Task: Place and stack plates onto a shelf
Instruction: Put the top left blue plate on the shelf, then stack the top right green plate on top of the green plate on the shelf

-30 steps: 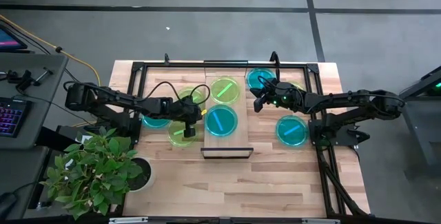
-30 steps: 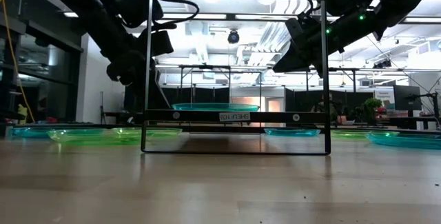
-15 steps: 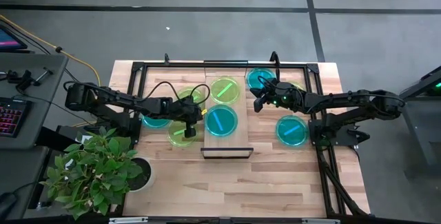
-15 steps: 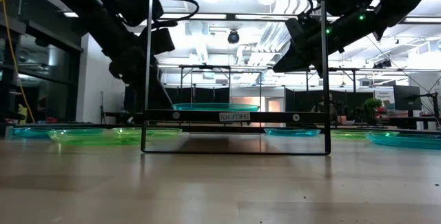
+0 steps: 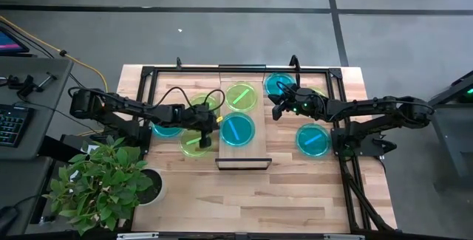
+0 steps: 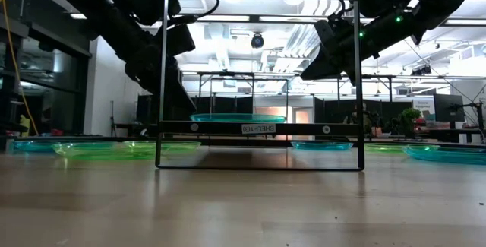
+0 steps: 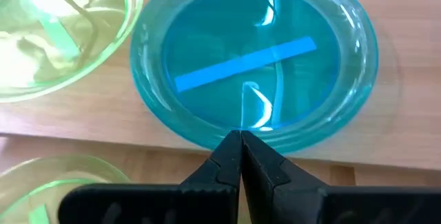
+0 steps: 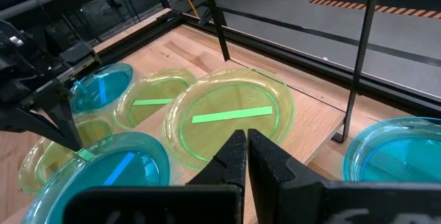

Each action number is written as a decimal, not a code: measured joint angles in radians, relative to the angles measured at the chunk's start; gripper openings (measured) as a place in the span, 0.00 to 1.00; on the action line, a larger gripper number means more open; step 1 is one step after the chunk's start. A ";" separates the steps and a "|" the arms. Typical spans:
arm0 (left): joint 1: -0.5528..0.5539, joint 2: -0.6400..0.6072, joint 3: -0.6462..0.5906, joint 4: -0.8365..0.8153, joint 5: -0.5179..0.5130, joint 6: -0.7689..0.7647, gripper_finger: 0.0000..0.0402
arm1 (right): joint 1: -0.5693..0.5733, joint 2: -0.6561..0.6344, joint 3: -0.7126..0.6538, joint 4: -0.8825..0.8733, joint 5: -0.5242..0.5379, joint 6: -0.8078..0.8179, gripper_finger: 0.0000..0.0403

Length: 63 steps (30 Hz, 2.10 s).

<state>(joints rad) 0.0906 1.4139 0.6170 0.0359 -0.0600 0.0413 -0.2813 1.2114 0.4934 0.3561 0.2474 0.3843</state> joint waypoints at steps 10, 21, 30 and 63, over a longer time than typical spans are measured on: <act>0.000 -0.028 0.001 -0.098 -0.074 0.015 0.00 | 0.000 0.000 0.000 -0.002 0.000 -0.001 0.00; 0.002 -0.014 0.001 -0.099 -0.041 -0.056 0.00 | 0.000 0.000 0.000 -0.005 0.000 -0.001 0.00; -0.001 0.050 0.049 -0.094 -0.030 -0.040 0.00 | 0.000 0.000 0.000 0.000 0.007 -0.007 0.00; 0.008 -0.282 -0.077 0.005 -0.269 -0.019 0.00 | 0.000 0.000 0.000 -0.037 0.008 -0.019 0.00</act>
<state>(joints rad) 0.0981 1.1317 0.5396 0.0411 -0.3292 0.0220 -0.2817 1.2114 0.4934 0.3195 0.2550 0.3649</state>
